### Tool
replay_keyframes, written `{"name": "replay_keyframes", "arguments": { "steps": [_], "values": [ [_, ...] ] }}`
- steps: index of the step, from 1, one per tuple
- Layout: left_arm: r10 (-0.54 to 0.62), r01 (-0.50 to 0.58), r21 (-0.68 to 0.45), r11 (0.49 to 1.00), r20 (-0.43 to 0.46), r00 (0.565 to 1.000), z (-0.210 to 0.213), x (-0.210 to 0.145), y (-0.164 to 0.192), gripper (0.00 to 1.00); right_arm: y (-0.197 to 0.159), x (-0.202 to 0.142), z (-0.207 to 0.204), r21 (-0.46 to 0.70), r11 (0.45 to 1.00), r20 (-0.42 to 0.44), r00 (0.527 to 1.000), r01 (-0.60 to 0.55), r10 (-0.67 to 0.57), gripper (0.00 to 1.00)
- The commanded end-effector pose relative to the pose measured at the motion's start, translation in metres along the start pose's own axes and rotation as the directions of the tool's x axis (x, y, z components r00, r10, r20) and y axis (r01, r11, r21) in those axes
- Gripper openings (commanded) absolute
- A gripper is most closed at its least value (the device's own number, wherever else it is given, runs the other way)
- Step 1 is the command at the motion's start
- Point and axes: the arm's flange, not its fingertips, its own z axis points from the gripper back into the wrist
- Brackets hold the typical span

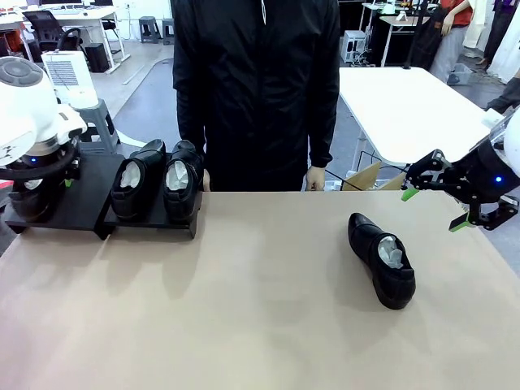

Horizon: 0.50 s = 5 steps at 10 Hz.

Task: Organize the shoes by placing them on the stand.
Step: Place the Shoe from the middle of the table onto the Shoes Stand.

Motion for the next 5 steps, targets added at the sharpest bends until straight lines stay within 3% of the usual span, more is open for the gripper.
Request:
{"name": "replay_keyframes", "arguments": {
  "steps": [1, 5],
  "values": [
    [0.03, -0.032, 0.032, 0.999, 0.051, 0.998, 0.0086, -0.0009, 0.0056, 1.0, -0.0003, 0.0012, 0.0007, 0.008, 1.0, -0.004, 1.0, -0.009, 0.01, 1.0],
    [0.016, -0.016, 0.003, 1.0, 0.021, 1.0, 0.0111, 0.0042, 0.0069, 1.0, -0.0003, 0.0012, 0.0007, 0.008, 1.0, -0.004, 1.0, -0.009, 0.01, 1.0]
  ]
}}
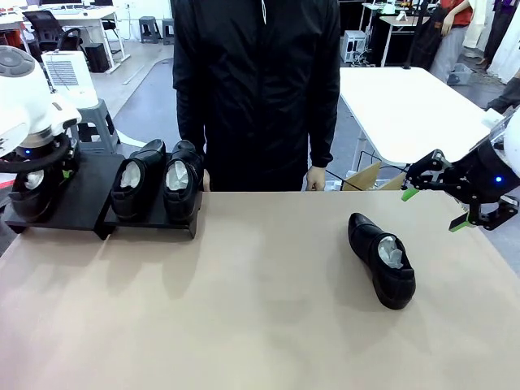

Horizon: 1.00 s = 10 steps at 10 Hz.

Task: Organize the shoes by placing them on the stand.
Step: Pick up one Shoe and place it in the middle of the table.

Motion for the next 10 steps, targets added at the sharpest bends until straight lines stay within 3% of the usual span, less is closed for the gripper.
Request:
{"name": "replay_keyframes", "arguments": {
  "steps": [1, 5, 7, 8, 10],
  "values": [
    [-0.006, 0.006, -0.003, 1.0, -0.006, 1.0, -0.004, -0.001, -0.001, 1.0, 0.0, 0.001, 0.001, 0.008, 1.0, -0.004, 1.0, -0.01, 0.01, 1.0],
    [-0.004, 0.004, -0.001, 1.0, -0.009, 1.0, -0.005, -0.002, -0.002, 1.0, 0.0, 0.001, 0.001, 0.008, 1.0, -0.004, 1.0, -0.01, 0.01, 1.0],
    [0.004, 0.002, -0.061, 0.998, 0.092, 0.996, 0.06, -0.002, 0.009, 1.0, 0.0, 0.001, 0.001, 0.008, 1.0, -0.004, 1.0, -0.01, 0.01, 1.0],
    [-0.045, 0.05, -0.093, 0.994, 0.063, 0.997, 0.079, -0.005, 0.014, 1.0, 0.0, 0.001, 0.001, 0.008, 1.0, -0.004, 1.0, -0.01, 0.01, 1.0],
    [-0.213, 0.178, -0.275, 0.945, -0.103, 0.972, 0.112, -0.017, 0.016, 1.0, 0.0, 0.001, 0.001, 0.008, 1.0, -0.004, 1.0, -0.01, 0.01, 1.0]
  ]
}}
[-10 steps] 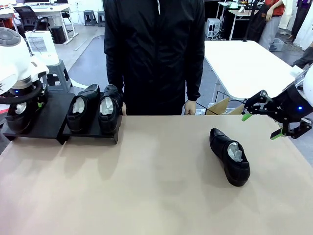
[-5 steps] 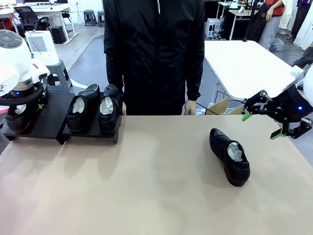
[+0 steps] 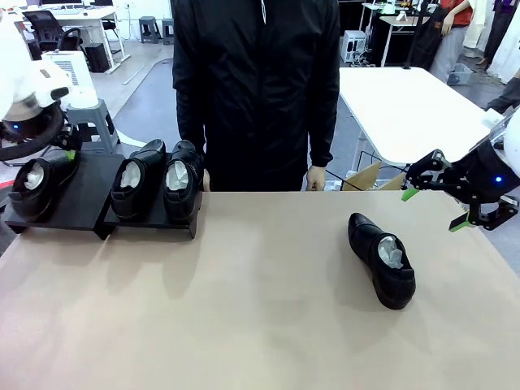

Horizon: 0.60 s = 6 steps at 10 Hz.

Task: Organize the shoes by placing them on the stand.
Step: Pick up one Shoe and place it in the middle of the table.

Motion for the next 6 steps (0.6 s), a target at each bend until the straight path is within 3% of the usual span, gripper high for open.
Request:
{"name": "replay_keyframes", "arguments": {
  "steps": [1, 2, 4, 5, 6],
  "values": [
    [-0.191, 0.155, -0.189, 0.97, -0.194, 0.962, 0.032, -0.008, 0.02, 1.0, 0.0, 0.001, 0.001, 0.008, 1.0, -0.004, 1.0, -0.01, 0.01, 1.0],
    [-0.207, 0.156, -0.245, 0.957, -0.199, 0.958, 0.047, -0.011, 0.023, 1.0, 0.0, 0.001, 0.001, 0.008, 1.0, -0.004, 1.0, -0.01, 0.01, 1.0],
    [-0.113, 0.089, -0.09, 0.992, -0.316, 0.942, 0.051, -0.011, 0.016, 1.0, 0.0, 0.001, 0.001, 0.008, 1.0, -0.004, 1.0, -0.01, 0.01, 1.0],
    [-0.06, 0.068, 0.021, 0.997, -0.275, 0.96, 0.037, -0.006, 0.01, 1.0, 0.0, 0.001, 0.001, 0.008, 1.0, -0.004, 1.0, -0.01, 0.01, 1.0],
    [-0.159, 0.108, -0.206, 0.973, -0.253, 0.954, 0.054, -0.024, 0.015, 1.0, 0.0, 0.001, 0.001, 0.008, 1.0, -0.004, 1.0, -0.01, 0.01, 1.0]
  ]
}}
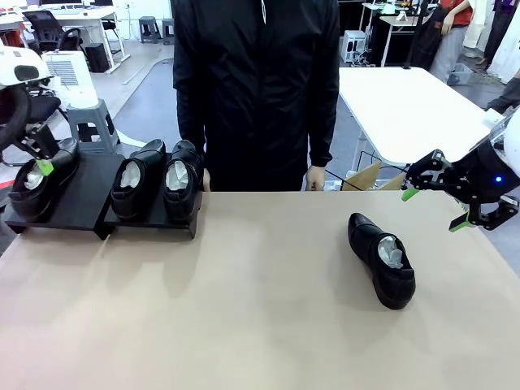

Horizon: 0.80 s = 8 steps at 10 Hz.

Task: Organize the shoes by placing them on the stand.
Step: Pick up one Shoe and place it in the middle of the table.

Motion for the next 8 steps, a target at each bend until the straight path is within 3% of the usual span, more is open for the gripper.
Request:
{"name": "replay_keyframes", "arguments": {
  "steps": [1, 2, 4, 6, 8],
  "values": [
    [-0.049, 0.051, -0.089, 0.995, 0.023, 0.999, 0.003, -0.006, -0.008, 1.0, 0.0, 0.001, 0.001, 0.008, 1.0, -0.004, 1.0, -0.01, 0.01, 1.0],
    [0.0, 0.0, 0.0, 1.0, 0.0, 1.0, 0.0, 0.0, 0.0, 1.0, 0.0, 0.001, 0.001, 0.008, 1.0, -0.004, 1.0, -0.01, 0.01, 1.0],
    [-0.032, 0.016, -0.196, 0.981, -0.083, 0.996, 0.007, -0.035, -0.048, 1.0, 0.004, 0.001, -0.008, -0.057, 0.998, -0.017, 0.999, -0.033, 0.032, 1.0],
    [0.232, -0.273, -0.214, 0.938, -0.199, 0.952, 0.009, -0.051, -0.075, 1.0, 0.024, -0.012, -0.043, -0.129, 0.974, -0.058, 0.982, -0.185, 0.179, 1.0],
    [0.276, -0.327, -0.228, 0.917, -0.228, 0.934, 0.01, -0.053, -0.07, 1.0, 0.049, -0.018, -0.075, -0.152, 0.947, -0.018, 0.959, -0.282, 0.283, 1.0]
  ]
}}
